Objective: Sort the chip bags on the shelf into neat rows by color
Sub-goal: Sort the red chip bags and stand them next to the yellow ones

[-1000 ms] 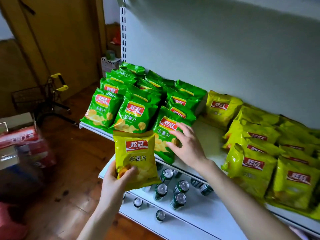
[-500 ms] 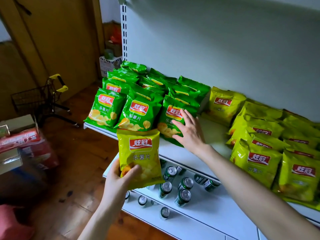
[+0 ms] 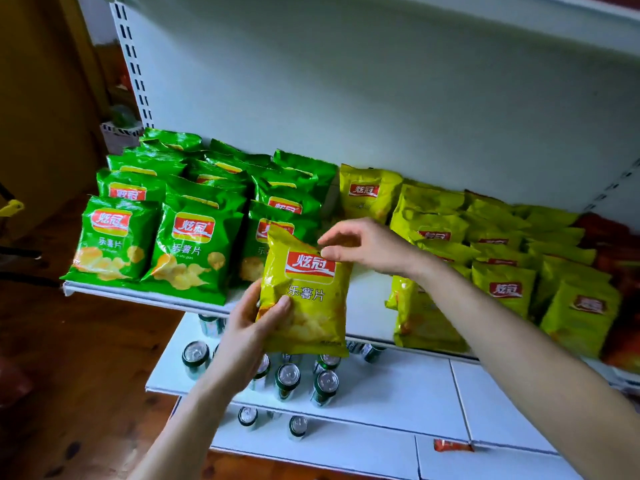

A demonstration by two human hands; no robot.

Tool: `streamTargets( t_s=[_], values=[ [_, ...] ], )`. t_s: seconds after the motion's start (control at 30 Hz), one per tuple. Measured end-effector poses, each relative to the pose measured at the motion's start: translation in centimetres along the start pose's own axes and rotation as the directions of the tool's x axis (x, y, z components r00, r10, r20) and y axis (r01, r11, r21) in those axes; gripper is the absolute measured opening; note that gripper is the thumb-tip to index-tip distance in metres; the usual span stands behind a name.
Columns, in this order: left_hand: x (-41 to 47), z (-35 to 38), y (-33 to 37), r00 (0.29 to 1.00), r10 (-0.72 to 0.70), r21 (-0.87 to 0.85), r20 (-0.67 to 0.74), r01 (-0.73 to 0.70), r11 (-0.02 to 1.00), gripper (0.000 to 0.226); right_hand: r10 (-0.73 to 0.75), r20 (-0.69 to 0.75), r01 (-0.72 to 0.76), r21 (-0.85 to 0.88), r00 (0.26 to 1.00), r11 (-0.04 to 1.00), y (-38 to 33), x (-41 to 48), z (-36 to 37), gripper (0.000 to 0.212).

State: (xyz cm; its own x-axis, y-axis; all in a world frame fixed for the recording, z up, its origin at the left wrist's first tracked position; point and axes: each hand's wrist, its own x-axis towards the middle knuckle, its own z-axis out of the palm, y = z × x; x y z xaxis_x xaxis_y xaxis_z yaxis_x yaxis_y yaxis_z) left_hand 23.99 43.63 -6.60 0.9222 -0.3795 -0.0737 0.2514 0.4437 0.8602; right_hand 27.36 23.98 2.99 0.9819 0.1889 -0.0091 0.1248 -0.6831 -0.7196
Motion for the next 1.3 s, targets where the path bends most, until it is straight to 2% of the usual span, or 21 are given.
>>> streamTargets(
  t_s=[0.07,0.1,0.13,0.2,0.23,0.3,0.33,0.37,0.43,0.57,0.67,0.77,0.87,1.03,1.13,1.2,1.3],
  values=[
    [1.6,1.0,-0.7,0.996,0.084,0.140,-0.004,-0.083,0.987,0.044,-0.018,-0.096,0.021,0.025,0.995,0.999,0.7,-0.4,-2.3,0.015],
    [2.4,1.2,-1.4,0.986,0.168,0.278,0.002,-0.162,0.947,0.041,-0.024,-0.187,0.033,0.041,0.982,0.999,1.1,-0.3,-3.7,0.013],
    [3.3,1.3,-2.2,0.963,0.269,0.455,0.025,-0.251,0.855,0.040,-0.035,-0.291,0.049,0.040,0.956,0.998,1.6,-0.2,-5.3,0.013],
    [4.8,1.3,-4.1,0.897,0.416,0.757,0.151,-0.376,0.535,0.041,-0.066,-0.460,0.066,-0.018,0.885,0.998,2.5,0.6,-8.6,0.014],
    [5.4,1.4,-5.0,0.870,0.436,0.838,0.230,-0.405,0.366,0.044,-0.080,-0.513,0.060,-0.056,0.855,0.997,3.1,1.2,-10.0,0.014],
    [6.5,1.5,-6.9,0.822,0.413,0.886,0.393,-0.458,0.068,0.046,-0.107,-0.576,0.033,-0.137,0.810,0.990,4.1,2.7,-12.1,0.014],
    [6.9,1.6,-7.6,0.813,0.377,0.882,0.444,-0.471,-0.025,0.043,-0.122,-0.592,0.021,-0.175,0.797,0.984,4.6,3.5,-12.7,0.014],
    [7.2,1.4,-8.1,0.822,0.321,0.877,0.470,-0.476,-0.064,0.039,-0.137,-0.594,0.013,-0.209,0.793,0.978,5.2,4.3,-13.1,0.013],
    [7.3,1.0,-8.7,0.829,0.270,0.869,0.489,-0.490,-0.070,0.030,-0.153,-0.564,-0.008,-0.273,0.811,0.962,6.2,6.0,-13.0,0.014],
    [7.1,0.7,-9.3,0.798,0.320,0.858,0.510,-0.496,-0.132,0.027,-0.137,-0.476,-0.032,-0.329,0.869,0.944,8.5,8.4,-11.5,0.016],
    [7.2,0.8,-9.3,0.787,0.349,0.859,0.509,-0.493,-0.140,0.027,-0.104,-0.449,-0.081,-0.374,0.888,0.924,10.1,9.4,-10.0,0.017],
    [7.2,0.7,-9.3,0.786,0.349,0.859,0.511,-0.488,-0.157,0.027,-0.057,-0.429,-0.189,-0.509,0.902,0.840,11.1,9.9,-9.0,0.020],
    [7.2,0.8,-9.3,0.789,0.337,0.857,0.514,-0.493,-0.152,0.028,-0.064,-0.421,-0.217,-0.584,0.905,0.782,11.2,9.8,-9.1,0.023],
    [7.5,0.5,-9.2,0.791,0.280,0.839,0.544,-0.515,-0.176,0.029,-0.128,-0.545,-0.202,-0.505,0.829,0.839,10.1,6.8,-10.6,0.023],
    [7.0,1.5,-8.0,0.789,0.240,0.822,0.566,-0.519,-0.234,0.037,-0.147,-0.588,-0.213,-0.499,0.796,0.840,9.9,2.0,-11.4,0.023],
    [5.9,3.5,-7.0,0.753,0.268,0.798,0.601,-0.542,-0.264,0.037,-0.128,-0.635,-0.258,-0.479,0.762,0.839,10.2,-2.1,-12.0,0.023],
    [3.1,7.7,-7.3,0.661,0.299,0.724,0.688,-0.655,-0.215,0.033,-0.044,-0.723,-0.387,-0.420,0.689,0.821,11.3,-8.3,-12.8,0.024]
  ],
)
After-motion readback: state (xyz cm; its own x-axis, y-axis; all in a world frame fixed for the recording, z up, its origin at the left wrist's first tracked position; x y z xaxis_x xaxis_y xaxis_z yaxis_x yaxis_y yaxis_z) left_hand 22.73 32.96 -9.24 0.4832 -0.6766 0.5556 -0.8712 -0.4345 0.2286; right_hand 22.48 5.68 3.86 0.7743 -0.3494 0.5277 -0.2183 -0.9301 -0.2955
